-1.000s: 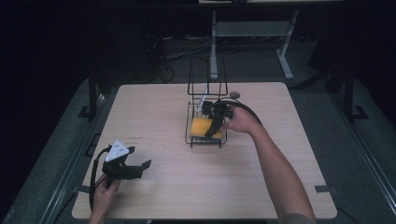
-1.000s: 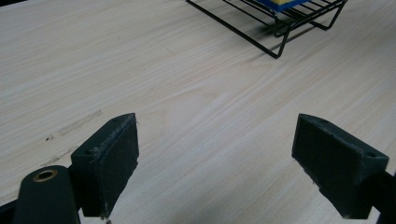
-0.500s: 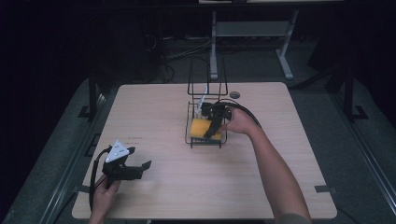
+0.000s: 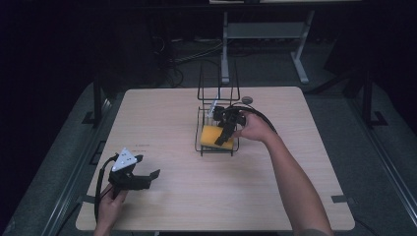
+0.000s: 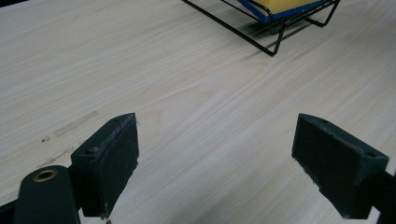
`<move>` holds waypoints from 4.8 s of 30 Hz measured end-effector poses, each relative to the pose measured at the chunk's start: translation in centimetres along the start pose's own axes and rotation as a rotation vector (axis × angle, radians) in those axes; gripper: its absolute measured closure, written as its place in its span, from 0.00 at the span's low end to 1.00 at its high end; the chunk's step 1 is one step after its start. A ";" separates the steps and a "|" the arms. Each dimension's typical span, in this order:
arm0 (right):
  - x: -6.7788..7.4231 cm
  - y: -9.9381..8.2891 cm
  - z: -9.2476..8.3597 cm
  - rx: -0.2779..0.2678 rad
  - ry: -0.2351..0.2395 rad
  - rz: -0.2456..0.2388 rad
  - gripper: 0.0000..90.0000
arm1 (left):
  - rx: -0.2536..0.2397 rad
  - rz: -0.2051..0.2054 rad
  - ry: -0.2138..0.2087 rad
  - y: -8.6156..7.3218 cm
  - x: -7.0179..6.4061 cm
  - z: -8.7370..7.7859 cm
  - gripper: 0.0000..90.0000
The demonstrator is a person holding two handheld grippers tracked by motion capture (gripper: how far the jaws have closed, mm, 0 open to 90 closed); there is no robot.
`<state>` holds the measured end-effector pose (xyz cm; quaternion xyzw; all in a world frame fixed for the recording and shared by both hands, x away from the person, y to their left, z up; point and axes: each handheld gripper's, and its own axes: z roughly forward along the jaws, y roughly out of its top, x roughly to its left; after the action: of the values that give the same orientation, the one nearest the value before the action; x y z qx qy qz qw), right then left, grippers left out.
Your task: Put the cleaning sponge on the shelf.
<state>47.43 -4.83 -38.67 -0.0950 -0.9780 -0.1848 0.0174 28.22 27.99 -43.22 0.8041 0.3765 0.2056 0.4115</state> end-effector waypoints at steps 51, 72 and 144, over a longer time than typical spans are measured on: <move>5.6 -1.0 -0.7 -0.078 0.017 -0.119 0.22 | 0.001 0.015 -0.012 0.1 -0.4 0.2 0.16; 8.5 -3.9 -0.8 -0.124 0.004 -0.137 0.22 | 0.005 0.022 -0.014 0.1 -0.5 0.3 0.16; 11.3 -15.7 -1.9 -0.165 -0.082 0.047 0.20 | 0.016 0.044 -0.016 0.1 -0.8 0.4 0.16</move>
<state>33.35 -17.90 -41.72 -0.1266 -0.9569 -0.2602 -0.0262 27.97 27.14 -43.38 0.8171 0.3569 0.2051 0.4037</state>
